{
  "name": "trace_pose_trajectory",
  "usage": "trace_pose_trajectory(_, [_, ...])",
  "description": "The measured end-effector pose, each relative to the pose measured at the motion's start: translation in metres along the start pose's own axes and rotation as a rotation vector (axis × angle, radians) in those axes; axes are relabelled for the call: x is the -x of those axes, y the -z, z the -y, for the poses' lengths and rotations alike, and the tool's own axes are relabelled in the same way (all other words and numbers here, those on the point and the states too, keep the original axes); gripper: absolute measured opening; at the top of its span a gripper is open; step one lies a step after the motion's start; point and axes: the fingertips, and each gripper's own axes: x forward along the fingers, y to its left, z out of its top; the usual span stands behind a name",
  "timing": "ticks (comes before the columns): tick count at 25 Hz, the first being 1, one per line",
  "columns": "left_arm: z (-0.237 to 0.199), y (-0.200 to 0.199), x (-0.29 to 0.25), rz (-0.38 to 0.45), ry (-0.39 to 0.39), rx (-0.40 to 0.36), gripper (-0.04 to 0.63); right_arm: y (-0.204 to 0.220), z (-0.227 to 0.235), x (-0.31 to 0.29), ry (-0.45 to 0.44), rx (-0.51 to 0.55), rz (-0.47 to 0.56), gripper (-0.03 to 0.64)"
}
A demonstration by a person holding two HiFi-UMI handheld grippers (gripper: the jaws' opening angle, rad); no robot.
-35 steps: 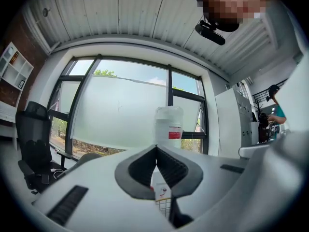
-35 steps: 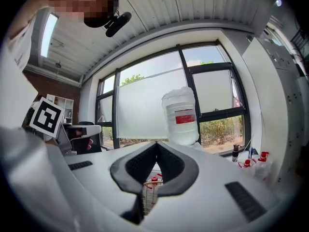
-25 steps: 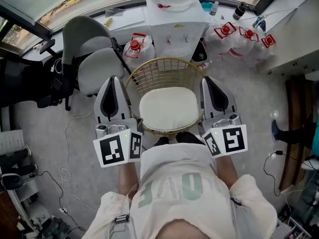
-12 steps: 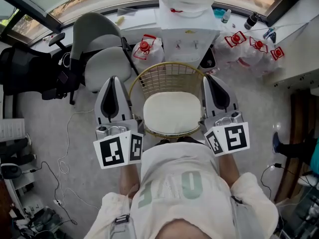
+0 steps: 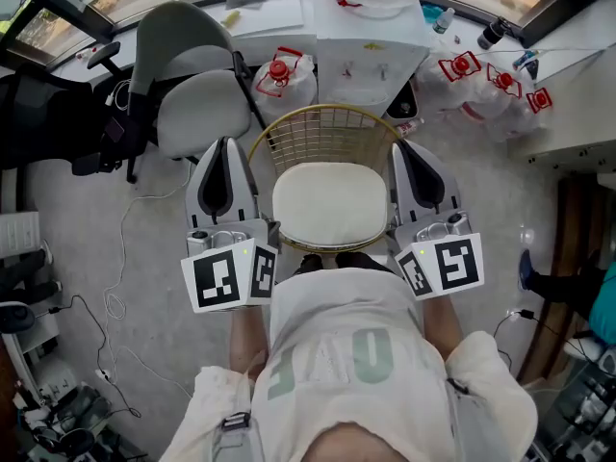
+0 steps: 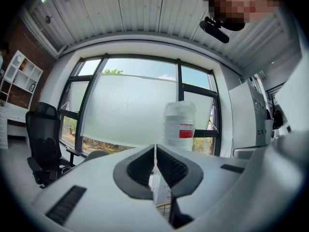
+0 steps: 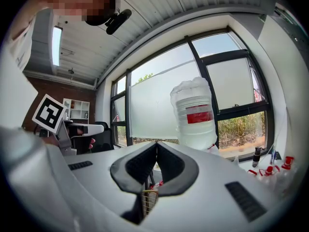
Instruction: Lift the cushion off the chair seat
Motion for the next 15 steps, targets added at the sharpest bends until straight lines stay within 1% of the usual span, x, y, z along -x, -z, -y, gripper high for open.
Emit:
trace_pose_trajectory(2, [-0.001, 0.013, -0.004, -0.04, 0.014, 0.014, 0.014, 0.004, 0.0, -0.002, -0.005, -0.001, -0.016, 0.017])
trace_pose_trajectory(4, [-0.003, 0.037, -0.009, -0.102, 0.037, 0.045, 0.026, 0.01, -0.001, -0.004, -0.012, -0.004, -0.036, 0.017])
trace_pose_trajectory(5, [-0.003, 0.053, -0.012, -0.143, 0.055, 0.063, 0.069, 0.015, -0.002, -0.005, -0.017, -0.007, -0.049, 0.017])
trace_pose_trajectory(6, [-0.003, 0.074, -0.014, -0.192, 0.072, 0.087, 0.128, 0.021, -0.003, -0.006, -0.023, -0.011, -0.064, 0.017])
trace_pose_trajectory(7, [-0.004, 0.097, -0.017, -0.247, 0.086, 0.116, 0.166, 0.027, -0.003, -0.006, -0.029, -0.016, -0.081, 0.017])
trace_pose_trajectory(9, [-0.008, 0.155, -0.02, -0.375, 0.096, 0.157, 0.193, 0.043, -0.003, -0.007, -0.042, -0.028, -0.123, 0.017])
trace_pose_trajectory(10, [-0.011, 0.189, -0.021, -0.448, 0.095, 0.157, 0.199, 0.053, -0.003, -0.006, -0.048, -0.035, -0.147, 0.017])
trace_pose_trajectory(12, [-0.024, 0.256, -0.02, -0.584, 0.073, 0.12, 0.207, 0.076, -0.002, -0.006, -0.056, -0.05, -0.2, 0.017])
trace_pose_trajectory(15, [-0.052, 0.343, -0.014, -0.734, 0.021, 0.019, 0.207, 0.115, -0.002, -0.006, -0.066, -0.077, -0.287, 0.017])
